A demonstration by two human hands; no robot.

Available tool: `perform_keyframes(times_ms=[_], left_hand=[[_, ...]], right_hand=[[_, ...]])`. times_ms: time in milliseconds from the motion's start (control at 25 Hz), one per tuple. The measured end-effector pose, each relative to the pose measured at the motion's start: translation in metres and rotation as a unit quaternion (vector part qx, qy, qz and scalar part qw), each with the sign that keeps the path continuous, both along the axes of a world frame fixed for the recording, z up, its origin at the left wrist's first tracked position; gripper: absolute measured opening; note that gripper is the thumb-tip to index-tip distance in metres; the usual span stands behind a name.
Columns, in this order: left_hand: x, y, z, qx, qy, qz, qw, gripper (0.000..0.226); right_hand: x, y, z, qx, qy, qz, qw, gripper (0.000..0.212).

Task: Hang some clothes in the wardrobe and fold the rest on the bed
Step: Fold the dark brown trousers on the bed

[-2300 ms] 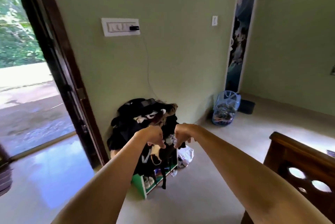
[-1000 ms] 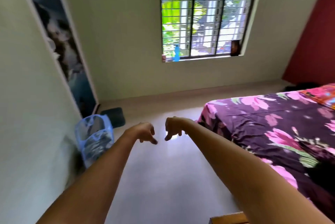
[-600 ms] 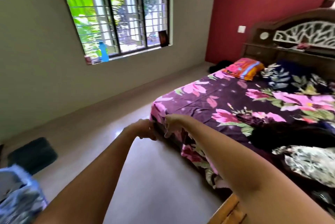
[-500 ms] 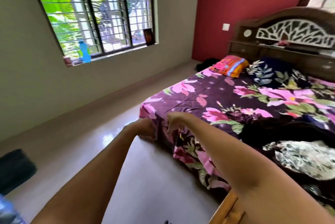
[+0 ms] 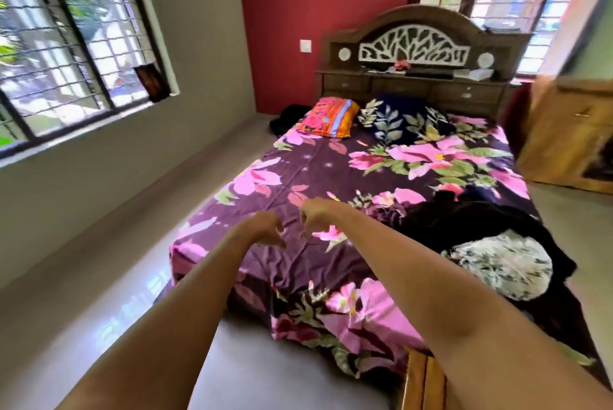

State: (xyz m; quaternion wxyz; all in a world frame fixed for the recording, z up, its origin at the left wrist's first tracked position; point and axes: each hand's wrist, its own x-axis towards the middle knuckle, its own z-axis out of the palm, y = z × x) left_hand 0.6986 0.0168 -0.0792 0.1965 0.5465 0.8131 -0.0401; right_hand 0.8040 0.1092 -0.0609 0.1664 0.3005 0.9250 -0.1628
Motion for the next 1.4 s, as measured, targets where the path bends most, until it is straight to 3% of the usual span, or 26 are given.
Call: perform_keyframes(times_ms=[120,240,400,600,880,1120,1400], left_hand=[[0.005,0.05,-0.016,-0.024,-0.01,-0.059,0.998,0.05],[0.012,0.108,-0.028,-0.02,-0.035,-0.109,0.993,0.05],[0.027,0.185,-0.037,-0.019,-0.053,-0.18,0.982,0.03],[0.036,0.272,-0.045,-0.011,-0.058,-0.252,0.966,0.049],[0.054,0.36,-0.066,-0.049,-0.055,-0.339,0.938,0.047],[0.066,0.413,-0.1,-0.073,-0.069,-0.345,0.933,0.048],[0.072,0.467,-0.146,-0.113,-0.094,-0.25,0.957,0.048]], right_hand=[[0.018,0.034,-0.007,-0.021,-0.031,-0.043,0.998,0.016],[0.038,0.073,-0.013,-0.039,-0.026,-0.101,0.994,0.029],[0.06,0.126,-0.02,-0.023,-0.06,-0.162,0.985,0.03],[0.074,0.199,-0.028,-0.043,-0.073,-0.272,0.958,0.047],[0.095,0.261,-0.056,-0.075,-0.058,-0.373,0.923,0.056],[0.121,0.31,-0.086,-0.116,-0.066,-0.387,0.912,0.054],[0.124,0.397,-0.125,-0.136,-0.099,-0.287,0.943,0.056]])
